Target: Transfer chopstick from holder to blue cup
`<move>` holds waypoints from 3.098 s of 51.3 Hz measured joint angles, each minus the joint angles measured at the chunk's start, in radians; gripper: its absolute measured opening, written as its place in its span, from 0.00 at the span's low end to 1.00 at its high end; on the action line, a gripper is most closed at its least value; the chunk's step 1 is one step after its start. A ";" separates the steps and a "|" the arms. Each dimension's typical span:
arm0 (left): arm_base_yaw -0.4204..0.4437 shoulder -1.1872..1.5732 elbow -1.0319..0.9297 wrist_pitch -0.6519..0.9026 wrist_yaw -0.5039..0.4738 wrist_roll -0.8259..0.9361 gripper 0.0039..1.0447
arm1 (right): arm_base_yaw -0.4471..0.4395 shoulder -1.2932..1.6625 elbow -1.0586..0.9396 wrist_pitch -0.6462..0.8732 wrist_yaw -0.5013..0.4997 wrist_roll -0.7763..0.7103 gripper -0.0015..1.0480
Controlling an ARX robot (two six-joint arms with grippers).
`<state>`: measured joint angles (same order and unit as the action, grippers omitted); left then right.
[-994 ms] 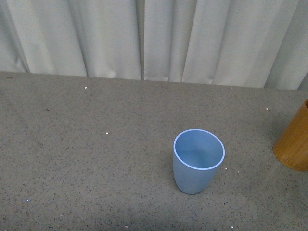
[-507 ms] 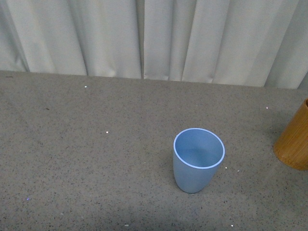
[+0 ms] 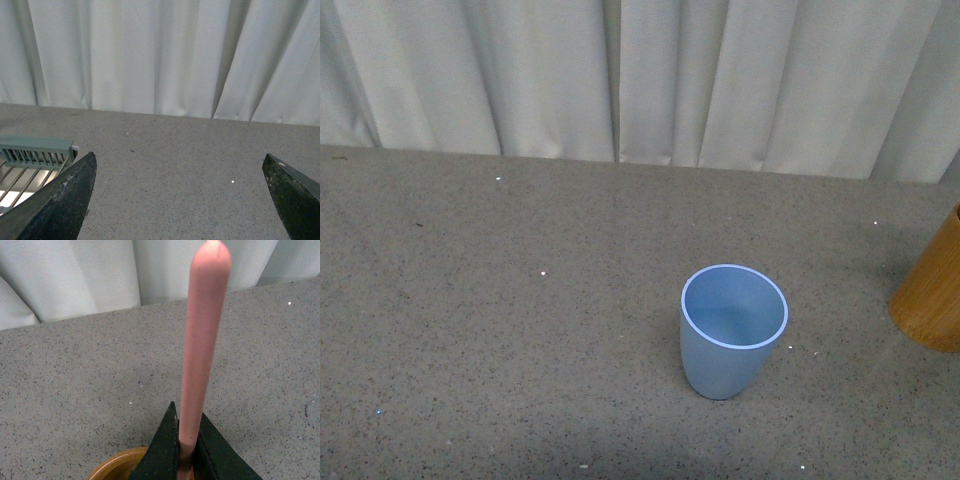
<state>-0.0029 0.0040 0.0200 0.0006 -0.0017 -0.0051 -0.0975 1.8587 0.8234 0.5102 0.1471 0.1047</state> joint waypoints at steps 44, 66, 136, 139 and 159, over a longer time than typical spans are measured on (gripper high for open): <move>0.000 0.000 0.000 0.000 0.000 0.000 0.94 | -0.066 -0.335 0.019 -0.208 -0.131 0.036 0.03; 0.000 0.000 0.000 0.000 0.000 0.000 0.94 | 0.062 -0.481 0.081 -0.293 -0.141 0.135 0.03; 0.000 0.000 0.000 0.000 0.000 0.000 0.94 | 0.500 -0.224 -0.036 -0.058 0.043 0.357 0.03; 0.000 0.000 0.000 0.000 0.000 0.000 0.94 | 0.500 -0.221 -0.036 -0.057 0.042 0.359 0.03; 0.000 0.000 0.000 0.000 0.000 0.000 0.94 | 0.506 -0.214 -0.036 -0.054 0.042 0.359 0.03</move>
<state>-0.0029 0.0040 0.0200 0.0006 -0.0013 -0.0051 0.4088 1.6447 0.7872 0.4564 0.1886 0.4633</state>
